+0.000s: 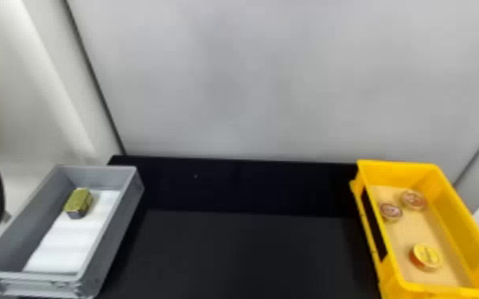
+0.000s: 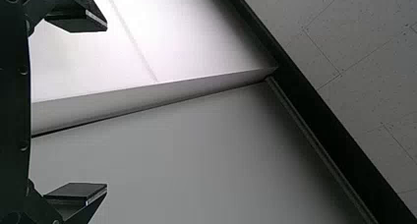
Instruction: Pick up the round yellow can and place it in the yellow rectangular box
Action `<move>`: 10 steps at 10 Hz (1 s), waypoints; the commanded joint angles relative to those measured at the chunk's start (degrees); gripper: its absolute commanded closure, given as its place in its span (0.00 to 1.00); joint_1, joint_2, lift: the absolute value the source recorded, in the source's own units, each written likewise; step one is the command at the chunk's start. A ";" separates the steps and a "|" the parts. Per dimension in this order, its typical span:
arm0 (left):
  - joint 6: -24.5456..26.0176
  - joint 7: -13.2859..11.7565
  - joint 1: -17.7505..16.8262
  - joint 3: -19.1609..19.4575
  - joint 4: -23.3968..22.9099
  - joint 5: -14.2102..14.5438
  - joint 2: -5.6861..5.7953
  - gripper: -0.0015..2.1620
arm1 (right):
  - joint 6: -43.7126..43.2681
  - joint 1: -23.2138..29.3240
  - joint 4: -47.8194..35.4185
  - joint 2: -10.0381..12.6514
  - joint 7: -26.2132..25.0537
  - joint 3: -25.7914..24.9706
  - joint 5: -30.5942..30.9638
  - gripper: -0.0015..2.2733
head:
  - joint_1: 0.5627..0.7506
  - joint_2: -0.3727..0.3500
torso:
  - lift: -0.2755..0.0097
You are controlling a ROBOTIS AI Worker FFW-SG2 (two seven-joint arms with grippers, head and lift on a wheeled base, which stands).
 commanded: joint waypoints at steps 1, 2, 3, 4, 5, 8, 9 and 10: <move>-0.77 0.33 1.75 1.85 -0.27 0.05 0.21 0.06 | -3.55 -2.99 -2.44 -2.88 -0.17 3.63 2.10 0.02 | 0.53 0.59 | 0.93; -0.68 0.51 2.18 1.85 -0.35 -0.21 0.12 0.06 | -3.90 -2.64 -3.49 -3.23 -0.44 4.42 2.89 0.02 | 0.53 0.59 | 0.93; -0.50 0.51 2.18 1.85 -0.35 -0.21 0.21 0.06 | -4.60 -2.20 -2.88 -3.05 -0.70 4.86 2.98 0.02 | 0.53 0.59 | 0.93; -0.50 0.51 2.01 1.59 -0.35 -0.30 0.38 0.06 | -4.69 -2.20 -2.61 -2.97 -1.05 5.04 3.07 0.02 | 0.53 0.59 | 0.93; -0.50 0.51 2.01 1.50 -0.18 -0.30 0.30 0.06 | -4.69 -2.20 -2.44 -2.97 -1.14 5.04 3.07 0.02 | 0.53 0.59 | 0.93; -0.50 0.42 1.83 1.50 -0.27 -0.30 0.56 0.06 | -4.87 -2.11 -2.88 -2.97 -1.23 4.95 3.07 0.02 | 0.53 0.59 | 0.93; -0.59 0.42 1.75 1.59 -0.27 -0.30 0.65 0.06 | -4.78 -2.11 -2.88 -2.79 -1.40 4.95 3.07 0.02 | 0.53 0.59 | 0.93; -0.50 0.42 1.75 1.41 -0.27 -0.21 1.09 0.06 | -4.78 -2.02 -2.88 -2.70 -1.49 4.95 3.07 0.02 | 0.53 0.59 | 0.93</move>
